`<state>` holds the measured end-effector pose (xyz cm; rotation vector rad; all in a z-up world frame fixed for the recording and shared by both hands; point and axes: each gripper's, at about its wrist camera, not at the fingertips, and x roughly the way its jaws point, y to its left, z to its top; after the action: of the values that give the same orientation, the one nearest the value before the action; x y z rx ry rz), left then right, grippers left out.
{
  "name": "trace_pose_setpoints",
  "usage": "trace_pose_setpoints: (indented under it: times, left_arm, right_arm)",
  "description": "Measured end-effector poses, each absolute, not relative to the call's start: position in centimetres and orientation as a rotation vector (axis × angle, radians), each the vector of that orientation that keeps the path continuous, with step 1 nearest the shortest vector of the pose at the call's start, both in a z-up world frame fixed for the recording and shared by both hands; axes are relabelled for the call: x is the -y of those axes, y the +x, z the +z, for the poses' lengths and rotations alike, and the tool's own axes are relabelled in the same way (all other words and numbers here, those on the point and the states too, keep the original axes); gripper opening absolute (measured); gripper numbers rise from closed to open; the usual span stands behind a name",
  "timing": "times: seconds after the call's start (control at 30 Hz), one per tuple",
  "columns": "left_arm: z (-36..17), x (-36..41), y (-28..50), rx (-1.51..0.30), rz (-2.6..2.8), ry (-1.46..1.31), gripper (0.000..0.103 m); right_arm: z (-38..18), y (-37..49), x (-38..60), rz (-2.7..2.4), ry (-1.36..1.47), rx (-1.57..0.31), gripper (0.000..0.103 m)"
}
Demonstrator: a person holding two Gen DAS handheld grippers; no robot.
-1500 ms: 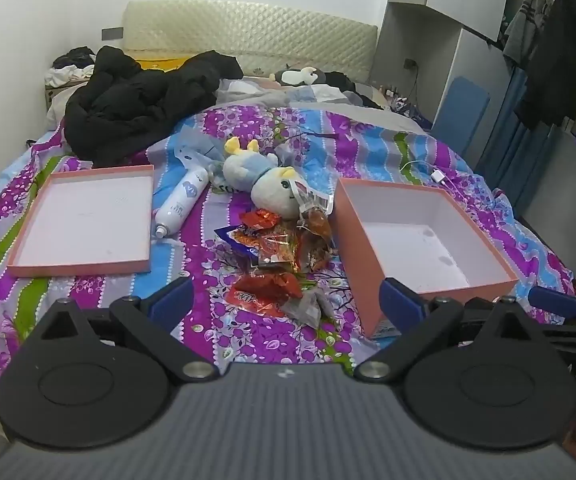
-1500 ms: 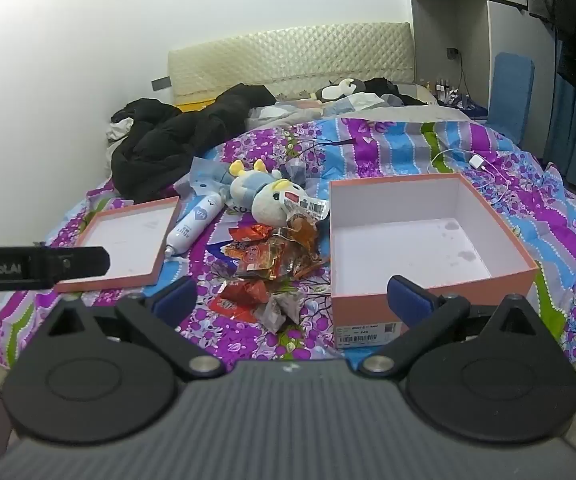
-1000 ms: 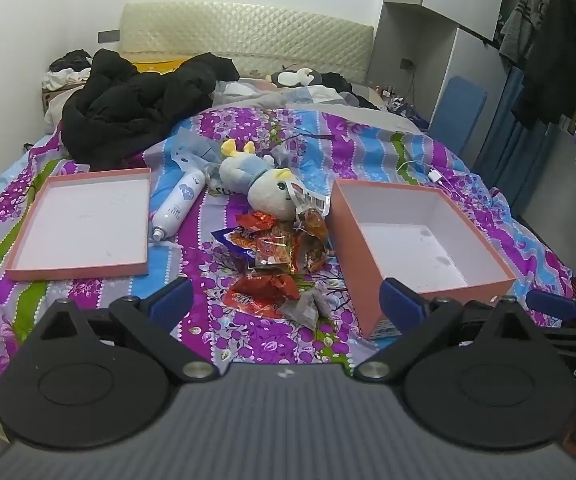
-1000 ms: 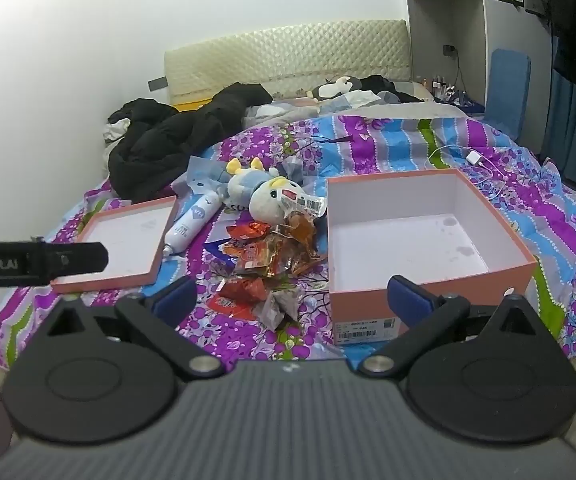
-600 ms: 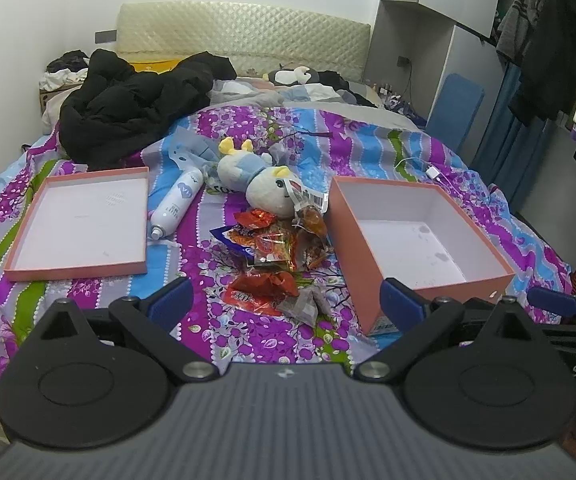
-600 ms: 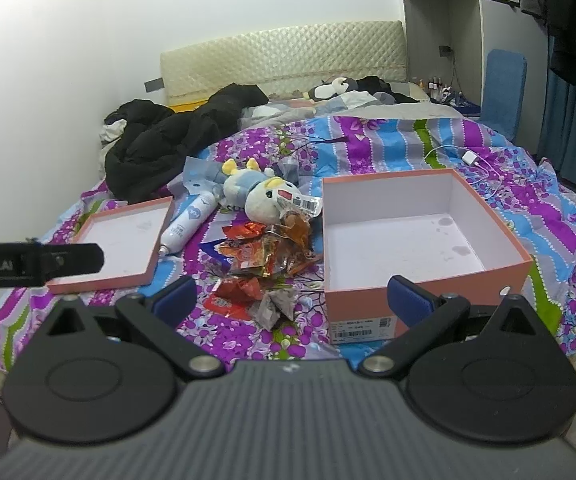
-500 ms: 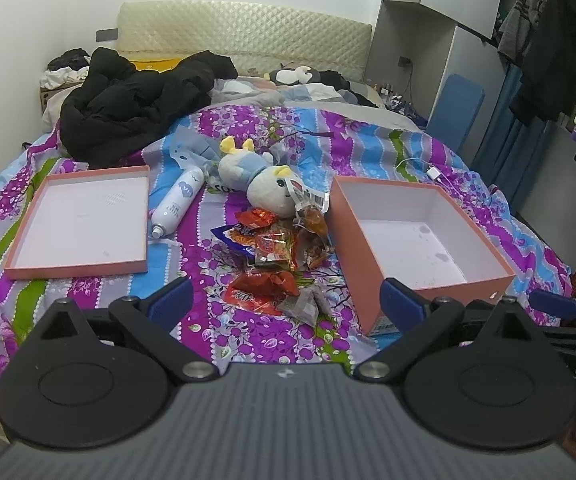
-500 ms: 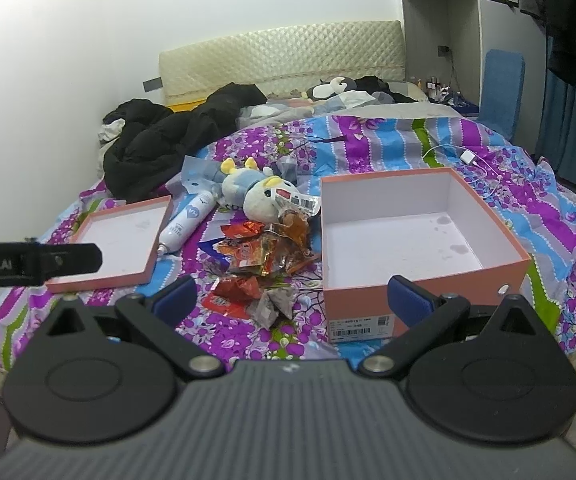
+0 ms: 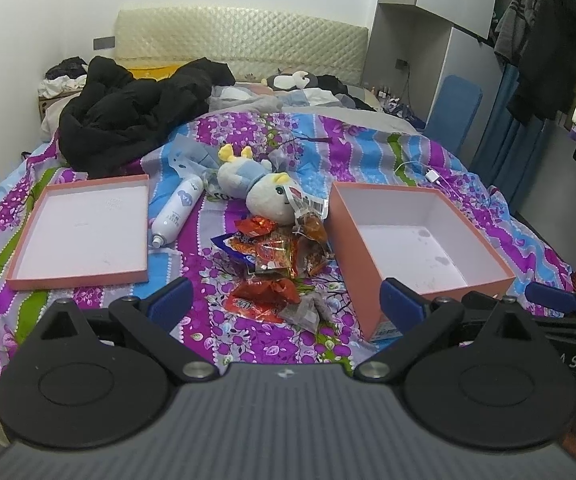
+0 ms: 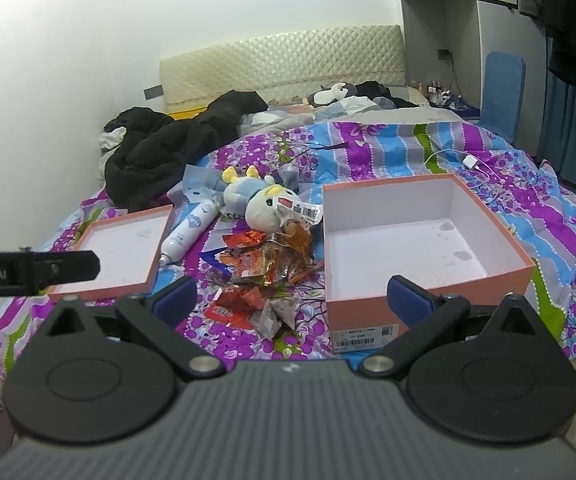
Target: Organize snacks
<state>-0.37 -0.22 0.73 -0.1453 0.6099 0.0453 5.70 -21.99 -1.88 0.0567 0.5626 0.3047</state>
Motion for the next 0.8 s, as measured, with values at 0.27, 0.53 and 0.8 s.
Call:
trace_pose_setpoints:
  times: [0.27,0.53,0.8]
  left_arm:
    - [0.76,0.35,-0.16,-0.615,0.034,-0.14,0.101]
    - [0.87,0.67,-0.15,-0.618,0.027,-0.136,0.101]
    - [0.87,0.6,-0.23,-0.623,0.024,-0.137,0.101]
  right_arm:
    - [-1.92,5.73,22.1,0.298,0.059,-0.56,0.103]
    - [-2.0,5.7,22.08,0.294,0.058,-0.56,0.103]
    - [-2.11,5.61,22.18,0.293,0.06,-0.562,0.103]
